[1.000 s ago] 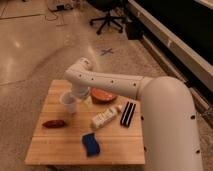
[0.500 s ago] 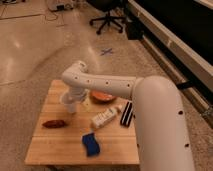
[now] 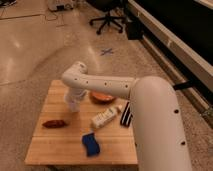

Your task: Pick up the ceramic cup

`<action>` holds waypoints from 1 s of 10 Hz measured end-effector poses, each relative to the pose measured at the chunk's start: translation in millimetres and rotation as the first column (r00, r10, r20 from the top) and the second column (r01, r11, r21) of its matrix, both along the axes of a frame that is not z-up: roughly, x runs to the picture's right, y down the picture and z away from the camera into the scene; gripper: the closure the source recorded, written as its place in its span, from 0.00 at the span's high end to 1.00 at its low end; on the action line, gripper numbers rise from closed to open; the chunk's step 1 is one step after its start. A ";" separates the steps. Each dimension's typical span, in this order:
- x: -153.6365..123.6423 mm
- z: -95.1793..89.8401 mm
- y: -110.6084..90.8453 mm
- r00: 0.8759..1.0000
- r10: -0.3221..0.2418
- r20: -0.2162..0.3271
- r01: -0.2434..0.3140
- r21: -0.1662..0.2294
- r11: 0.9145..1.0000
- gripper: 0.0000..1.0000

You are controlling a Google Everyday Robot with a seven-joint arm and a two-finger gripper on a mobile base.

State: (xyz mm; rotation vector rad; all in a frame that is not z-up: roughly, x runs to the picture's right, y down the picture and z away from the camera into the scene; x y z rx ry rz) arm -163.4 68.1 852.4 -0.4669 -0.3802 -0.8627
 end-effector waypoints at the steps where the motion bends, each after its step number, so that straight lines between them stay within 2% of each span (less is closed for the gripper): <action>1: 1.0 -4.4 -5.1 1.000 0.013 0.006 -0.013 0.015 1.000 0.15; 6: 24.2 -53.9 -41.4 0.998 0.061 0.026 -0.064 0.114 0.991 0.14; 9: 35.1 -78.3 -54.7 0.998 0.053 0.022 -0.056 0.149 0.987 0.14; 10: 35.0 -78.0 -53.9 0.998 0.051 0.021 -0.054 0.148 0.988 0.14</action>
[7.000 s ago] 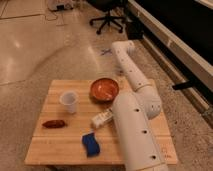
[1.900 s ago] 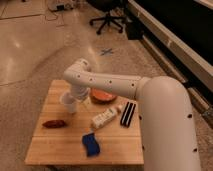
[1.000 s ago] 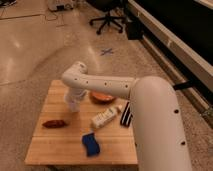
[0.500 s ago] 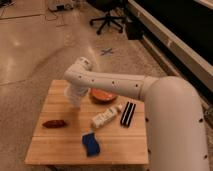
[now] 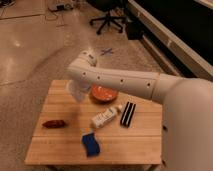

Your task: Pick up the ceramic cup

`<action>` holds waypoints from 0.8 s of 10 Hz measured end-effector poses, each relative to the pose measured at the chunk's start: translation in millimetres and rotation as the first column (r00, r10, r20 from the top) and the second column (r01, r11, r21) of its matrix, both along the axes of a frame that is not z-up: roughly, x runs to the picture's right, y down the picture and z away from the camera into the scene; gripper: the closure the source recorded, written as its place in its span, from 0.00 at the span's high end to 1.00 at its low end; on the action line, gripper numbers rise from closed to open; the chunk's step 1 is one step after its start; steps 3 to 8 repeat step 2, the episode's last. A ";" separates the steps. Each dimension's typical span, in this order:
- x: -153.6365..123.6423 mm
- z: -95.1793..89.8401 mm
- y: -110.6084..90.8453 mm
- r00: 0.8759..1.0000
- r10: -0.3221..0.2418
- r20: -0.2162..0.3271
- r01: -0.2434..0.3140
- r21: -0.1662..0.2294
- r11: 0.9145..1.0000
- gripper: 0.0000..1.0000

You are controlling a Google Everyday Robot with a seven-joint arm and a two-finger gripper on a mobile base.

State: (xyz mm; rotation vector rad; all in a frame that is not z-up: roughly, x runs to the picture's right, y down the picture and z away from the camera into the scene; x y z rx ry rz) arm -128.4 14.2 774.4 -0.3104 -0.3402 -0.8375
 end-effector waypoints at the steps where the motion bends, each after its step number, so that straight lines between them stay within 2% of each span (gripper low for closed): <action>1: -1.8 -0.4 0.0 1.000 -0.002 0.002 0.002 0.000 1.000 0.14; 8: -1.1 -0.2 -0.1 1.000 -0.001 0.001 0.001 0.000 1.000 0.14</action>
